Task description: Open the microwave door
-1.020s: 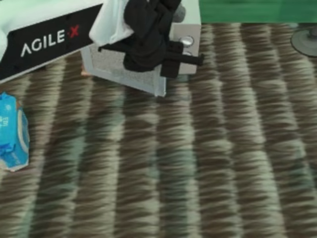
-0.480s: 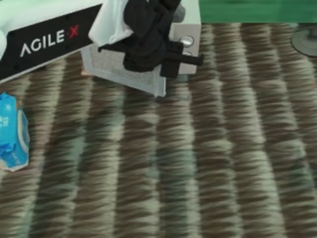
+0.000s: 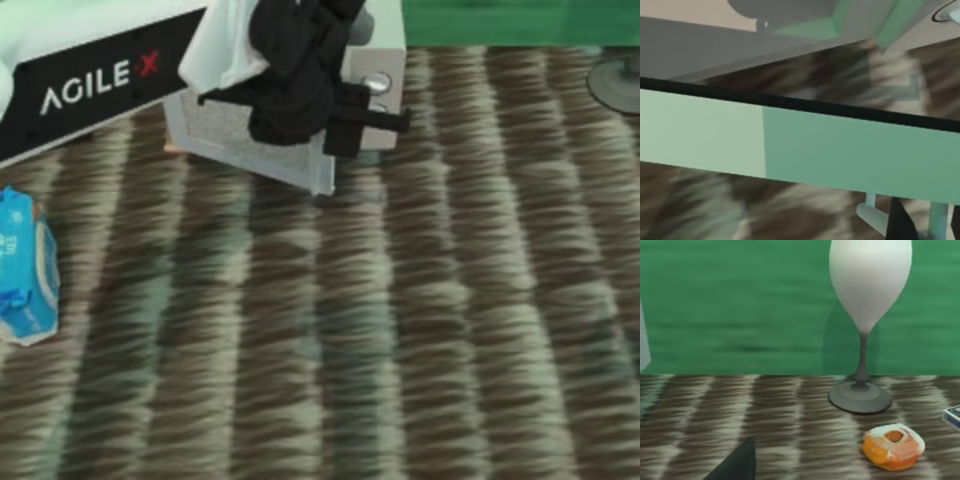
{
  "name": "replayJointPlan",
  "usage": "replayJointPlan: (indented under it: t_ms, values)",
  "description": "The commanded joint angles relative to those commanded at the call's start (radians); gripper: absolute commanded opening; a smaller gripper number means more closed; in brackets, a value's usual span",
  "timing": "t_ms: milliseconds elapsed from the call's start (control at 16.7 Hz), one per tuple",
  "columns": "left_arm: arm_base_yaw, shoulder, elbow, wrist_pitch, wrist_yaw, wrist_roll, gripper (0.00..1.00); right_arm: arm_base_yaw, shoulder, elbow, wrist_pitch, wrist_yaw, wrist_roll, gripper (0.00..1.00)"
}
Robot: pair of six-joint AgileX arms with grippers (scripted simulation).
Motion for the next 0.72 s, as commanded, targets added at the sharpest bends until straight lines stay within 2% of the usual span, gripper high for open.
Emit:
replayJointPlan:
  t_ms: [360,720]
  values:
    - [-0.010,-0.001,-0.001,0.002,0.011,-0.003,0.00,0.000,0.000,0.000,0.000,0.000,0.000,1.00]
    - [0.021,-0.079,-0.114,0.049,0.059,0.105,0.00,0.000,0.000,0.000,0.000,0.000,0.000,1.00]
